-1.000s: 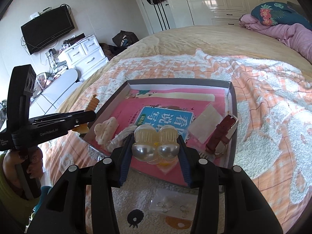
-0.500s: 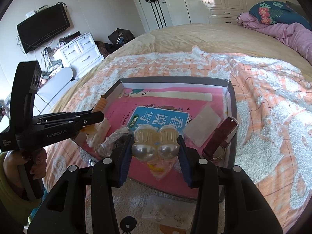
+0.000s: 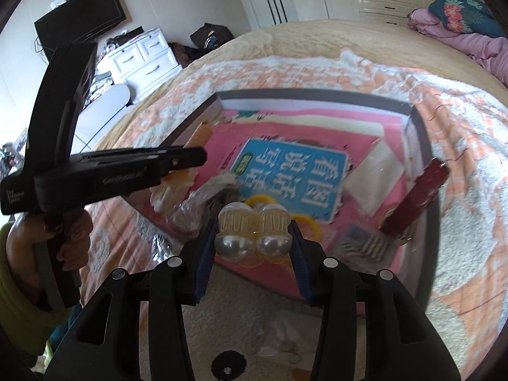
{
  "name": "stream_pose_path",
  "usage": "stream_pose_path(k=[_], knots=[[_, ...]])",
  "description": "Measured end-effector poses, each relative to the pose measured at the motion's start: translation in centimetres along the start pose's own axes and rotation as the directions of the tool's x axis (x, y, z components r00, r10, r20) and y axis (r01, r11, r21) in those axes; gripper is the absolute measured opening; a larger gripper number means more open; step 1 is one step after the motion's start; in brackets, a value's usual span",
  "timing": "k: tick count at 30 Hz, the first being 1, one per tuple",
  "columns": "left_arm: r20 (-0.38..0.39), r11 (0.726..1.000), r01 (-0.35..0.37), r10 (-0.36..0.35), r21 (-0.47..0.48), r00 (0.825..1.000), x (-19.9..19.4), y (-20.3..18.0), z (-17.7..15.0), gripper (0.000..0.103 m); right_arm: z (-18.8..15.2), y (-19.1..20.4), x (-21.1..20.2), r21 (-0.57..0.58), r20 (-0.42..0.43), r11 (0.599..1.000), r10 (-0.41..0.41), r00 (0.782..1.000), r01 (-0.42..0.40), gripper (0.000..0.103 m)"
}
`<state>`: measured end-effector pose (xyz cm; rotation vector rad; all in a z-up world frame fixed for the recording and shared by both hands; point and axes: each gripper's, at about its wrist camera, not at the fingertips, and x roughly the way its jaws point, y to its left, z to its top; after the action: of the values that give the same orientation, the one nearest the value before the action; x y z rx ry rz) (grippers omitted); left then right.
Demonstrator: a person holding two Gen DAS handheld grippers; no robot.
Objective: Organize jewelry
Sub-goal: 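Carry hair tie into grey box and open left tool while right releases pearl clips there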
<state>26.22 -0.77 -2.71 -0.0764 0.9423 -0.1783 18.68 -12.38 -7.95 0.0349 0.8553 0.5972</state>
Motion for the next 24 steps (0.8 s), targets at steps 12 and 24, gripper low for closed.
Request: stream_pose_path(k=[12,24], knots=[[-0.012,1.000,0.002,-0.002,-0.019,1.000,0.9,0.6,-0.2,0.011,-0.2,0.3,0.5,-0.012,-0.012,1.000,0.002,1.000,-0.002,0.042],[-0.017,1.000,0.014,-0.014,-0.003,1.000,1.4,0.8,0.2,0.011,-0.2,0.3,0.6,0.012,-0.007,1.000,-0.005,1.000,0.005,0.043]])
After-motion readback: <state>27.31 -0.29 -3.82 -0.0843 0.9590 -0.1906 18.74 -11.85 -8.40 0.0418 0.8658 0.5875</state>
